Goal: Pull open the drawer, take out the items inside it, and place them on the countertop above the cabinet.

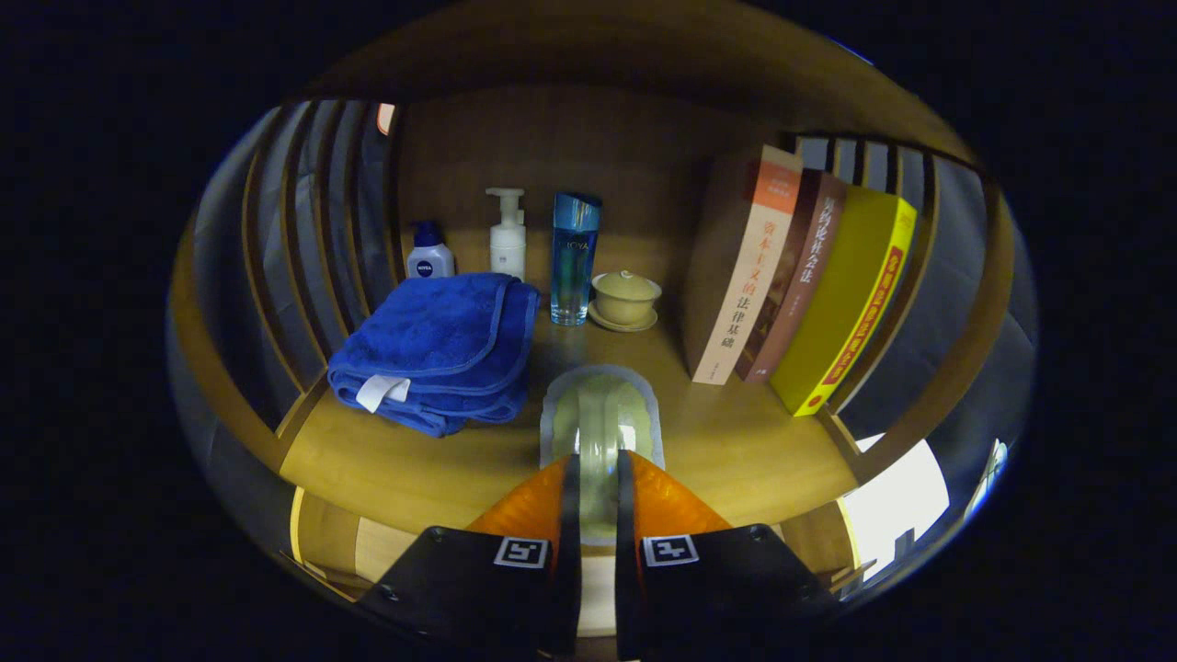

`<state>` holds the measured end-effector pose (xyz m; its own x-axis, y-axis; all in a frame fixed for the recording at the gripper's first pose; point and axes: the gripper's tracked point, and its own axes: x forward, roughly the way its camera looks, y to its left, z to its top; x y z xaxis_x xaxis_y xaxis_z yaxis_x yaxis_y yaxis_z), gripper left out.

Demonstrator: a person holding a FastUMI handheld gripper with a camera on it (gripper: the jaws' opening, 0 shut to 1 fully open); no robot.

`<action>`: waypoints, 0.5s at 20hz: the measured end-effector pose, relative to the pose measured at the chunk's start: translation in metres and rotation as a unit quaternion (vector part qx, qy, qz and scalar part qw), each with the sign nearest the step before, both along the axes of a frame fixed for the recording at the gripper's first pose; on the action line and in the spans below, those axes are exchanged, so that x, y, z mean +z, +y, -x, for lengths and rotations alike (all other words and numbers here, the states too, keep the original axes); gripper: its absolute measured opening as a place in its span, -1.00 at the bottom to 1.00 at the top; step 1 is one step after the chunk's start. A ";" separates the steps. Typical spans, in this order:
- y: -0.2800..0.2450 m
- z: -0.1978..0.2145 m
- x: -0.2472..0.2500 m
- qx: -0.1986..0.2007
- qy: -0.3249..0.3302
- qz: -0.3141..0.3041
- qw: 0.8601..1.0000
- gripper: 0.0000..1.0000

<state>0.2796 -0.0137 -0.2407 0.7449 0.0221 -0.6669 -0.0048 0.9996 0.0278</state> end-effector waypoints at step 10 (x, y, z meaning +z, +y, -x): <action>-0.003 -0.026 -0.023 0.003 0.010 -0.048 0.999 -0.38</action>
<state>0.3057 -0.0166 -0.2638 0.7311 0.0903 -0.6763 -0.0086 0.9923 0.1232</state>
